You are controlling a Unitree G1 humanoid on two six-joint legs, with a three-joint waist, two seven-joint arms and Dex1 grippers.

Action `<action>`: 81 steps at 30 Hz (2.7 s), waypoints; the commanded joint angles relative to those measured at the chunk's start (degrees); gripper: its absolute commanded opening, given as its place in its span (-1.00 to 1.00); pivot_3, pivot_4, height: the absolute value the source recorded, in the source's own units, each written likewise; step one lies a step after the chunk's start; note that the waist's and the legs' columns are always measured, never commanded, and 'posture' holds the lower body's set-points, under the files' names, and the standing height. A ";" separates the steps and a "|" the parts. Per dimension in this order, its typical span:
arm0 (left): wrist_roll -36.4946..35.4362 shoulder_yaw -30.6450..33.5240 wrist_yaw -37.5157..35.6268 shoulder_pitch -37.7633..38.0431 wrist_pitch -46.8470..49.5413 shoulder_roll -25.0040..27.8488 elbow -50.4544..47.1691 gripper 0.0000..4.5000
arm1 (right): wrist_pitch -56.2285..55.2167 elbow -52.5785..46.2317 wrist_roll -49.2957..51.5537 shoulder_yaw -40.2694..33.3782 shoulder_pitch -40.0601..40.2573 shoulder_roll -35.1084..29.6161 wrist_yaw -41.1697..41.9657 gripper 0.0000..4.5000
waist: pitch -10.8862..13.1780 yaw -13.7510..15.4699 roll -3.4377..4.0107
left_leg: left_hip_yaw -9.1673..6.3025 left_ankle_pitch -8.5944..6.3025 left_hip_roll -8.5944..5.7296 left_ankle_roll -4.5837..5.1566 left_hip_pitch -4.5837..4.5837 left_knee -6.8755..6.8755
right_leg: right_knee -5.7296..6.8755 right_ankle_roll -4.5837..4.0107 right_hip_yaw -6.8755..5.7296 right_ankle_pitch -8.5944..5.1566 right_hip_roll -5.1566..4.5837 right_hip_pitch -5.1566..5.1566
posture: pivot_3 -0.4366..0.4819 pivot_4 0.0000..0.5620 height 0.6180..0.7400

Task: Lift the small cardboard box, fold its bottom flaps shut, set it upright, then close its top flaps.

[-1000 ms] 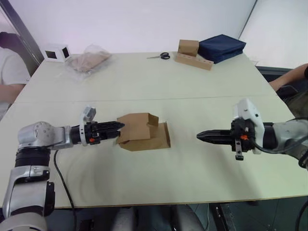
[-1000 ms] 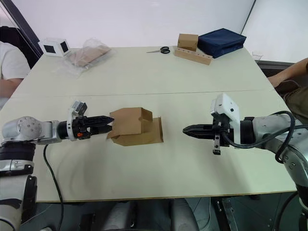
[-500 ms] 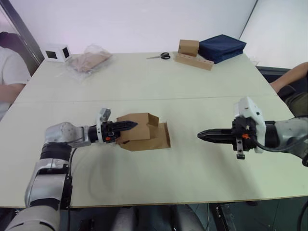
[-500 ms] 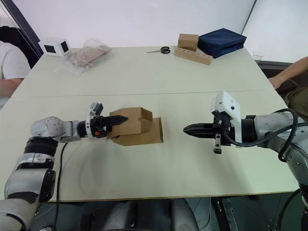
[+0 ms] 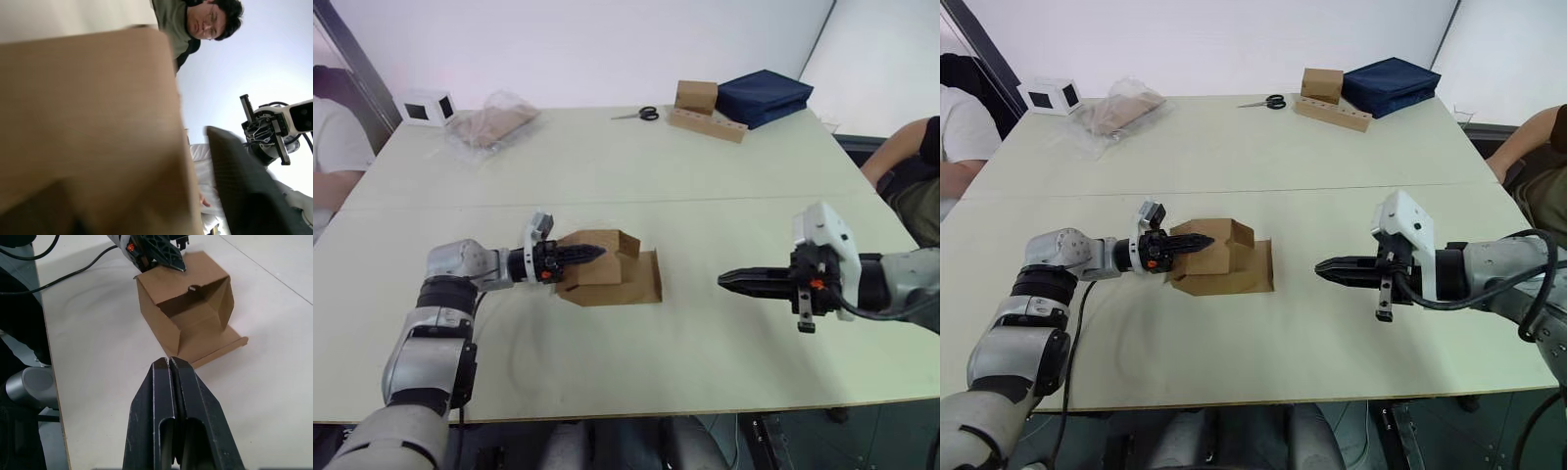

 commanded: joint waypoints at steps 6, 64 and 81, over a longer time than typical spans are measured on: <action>-1.27 1.93 -0.74 -0.04 3.24 3.32 -5.10 -0.98 | -1.26 -1.09 0.82 -0.43 -0.75 0.57 -1.16 -1.00 | 0.00 0.01 0.00 | -0.01 0.00 0.00 0.00 0.00 0.00 | 0.00 0.00 0.00 0.00 0.00 0.00 | -0.05 -0.47 1.00; -18.55 9.71 10.39 10.76 -2.40 5.50 -44.37 -0.98 | -10.31 13.82 -13.60 20.33 -26.08 35.74 -12.27 -1.00 | 0.00 -1.39 -0.07 | -0.07 0.15 0.03 -0.26 -0.02 -0.12 | 0.03 -0.01 0.00 0.00 -0.01 -0.09 | -0.05 -0.47 1.00; -20.43 13.48 13.48 9.93 -3.92 7.57 -42.17 -0.98 | -4.65 6.71 -7.43 11.09 -18.98 22.58 -8.18 -1.00 | 0.00 -1.26 -0.07 | -0.08 0.13 0.02 -0.23 -0.03 -0.15 | -0.02 -0.01 -0.01 0.00 -0.02 -0.07 | -0.05 -0.47 1.00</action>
